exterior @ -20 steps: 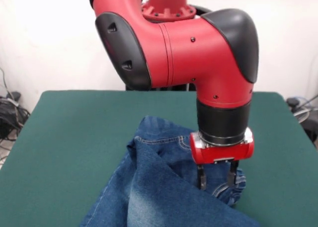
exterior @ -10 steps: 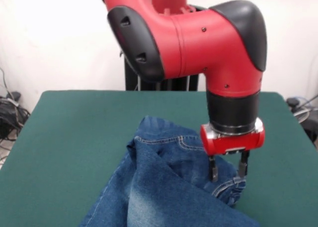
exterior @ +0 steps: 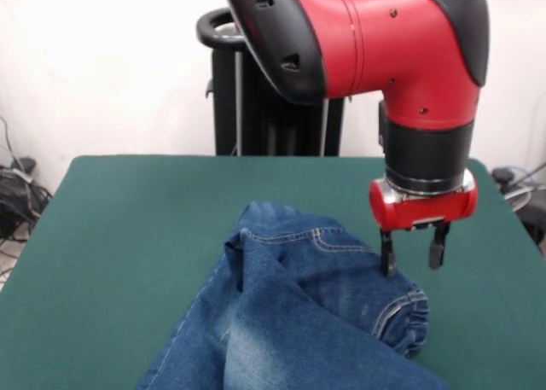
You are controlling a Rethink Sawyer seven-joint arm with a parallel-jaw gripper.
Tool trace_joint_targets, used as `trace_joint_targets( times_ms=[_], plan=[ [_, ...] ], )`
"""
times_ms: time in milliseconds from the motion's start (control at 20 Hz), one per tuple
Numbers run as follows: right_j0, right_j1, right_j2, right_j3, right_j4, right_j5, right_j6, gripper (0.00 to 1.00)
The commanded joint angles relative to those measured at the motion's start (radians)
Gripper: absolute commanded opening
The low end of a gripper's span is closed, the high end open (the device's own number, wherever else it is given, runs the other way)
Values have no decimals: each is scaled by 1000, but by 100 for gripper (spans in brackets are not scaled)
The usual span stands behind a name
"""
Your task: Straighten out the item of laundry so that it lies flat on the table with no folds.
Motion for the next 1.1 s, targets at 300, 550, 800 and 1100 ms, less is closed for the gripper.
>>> trace_joint_targets(
  times_ms=[300, 550, 800, 1100],
  plan=[
    [25, 62, -107, 14, 31, -88, 179, 100],
    [7, 88, -102, -67, 24, -51, 102, 100],
    [2, 31, -102, -137, 7, 106, -22, 100],
    [-39, 55, -66, -129, 22, 150, -73, 100]
  ],
)
